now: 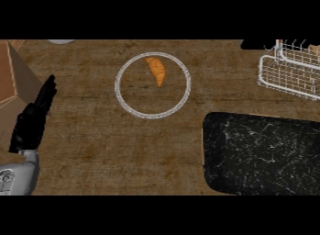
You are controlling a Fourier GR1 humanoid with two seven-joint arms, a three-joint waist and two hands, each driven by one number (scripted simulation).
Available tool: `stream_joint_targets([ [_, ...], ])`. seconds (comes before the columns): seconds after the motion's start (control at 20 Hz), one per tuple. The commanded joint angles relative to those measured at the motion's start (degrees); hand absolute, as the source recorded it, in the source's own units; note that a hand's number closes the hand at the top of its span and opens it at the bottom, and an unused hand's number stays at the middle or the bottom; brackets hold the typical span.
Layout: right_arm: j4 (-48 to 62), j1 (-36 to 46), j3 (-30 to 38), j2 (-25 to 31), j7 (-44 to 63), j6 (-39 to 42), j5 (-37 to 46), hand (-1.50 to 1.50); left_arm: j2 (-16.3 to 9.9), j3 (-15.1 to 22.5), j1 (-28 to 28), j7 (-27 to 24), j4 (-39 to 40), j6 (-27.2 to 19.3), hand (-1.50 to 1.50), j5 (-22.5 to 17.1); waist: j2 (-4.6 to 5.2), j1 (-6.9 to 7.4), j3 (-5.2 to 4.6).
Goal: Pick the tomato from the tray and place it in the tiered basket
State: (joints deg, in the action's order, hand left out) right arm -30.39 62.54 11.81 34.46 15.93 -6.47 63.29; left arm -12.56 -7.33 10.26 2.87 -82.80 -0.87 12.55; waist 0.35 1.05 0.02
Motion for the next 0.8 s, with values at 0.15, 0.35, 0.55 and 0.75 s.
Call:
stream_joint_targets([
  [0.15, 6.02, -1.71, 9.19, -0.94, 1.19, 0.57, -8.85, -1.5, -0.65, -0.37, -0.3, 1.15, -1.61, 0.5, 0.0, -0.16, 0.03, 0.03, 0.05],
  [0.35, 8.65, 1.13, 9.04, -0.35, -0.97, 0.02, -8.93, -1.5, -2.23, -1.95, 3.89, 1.28, 3.03, 1.67, 0.0, -0.68, 0.25, 0.14, 0.01],
  [0.55, 5.15, -3.35, 13.46, 1.03, -7.06, -5.59, -13.93, -1.5, 0.52, 0.43, -0.04, 2.61, -1.82, -0.39, 0.0, 0.93, -0.11, -0.28, 0.05],
  [0.75, 1.25, -4.63, 14.55, -1.73, -7.91, -10.36, -16.31, -1.5, 0.53, -0.55, -2.54, -1.26, -0.69, 0.09, 0.0, -0.18, -0.37, -0.64, -0.01],
])
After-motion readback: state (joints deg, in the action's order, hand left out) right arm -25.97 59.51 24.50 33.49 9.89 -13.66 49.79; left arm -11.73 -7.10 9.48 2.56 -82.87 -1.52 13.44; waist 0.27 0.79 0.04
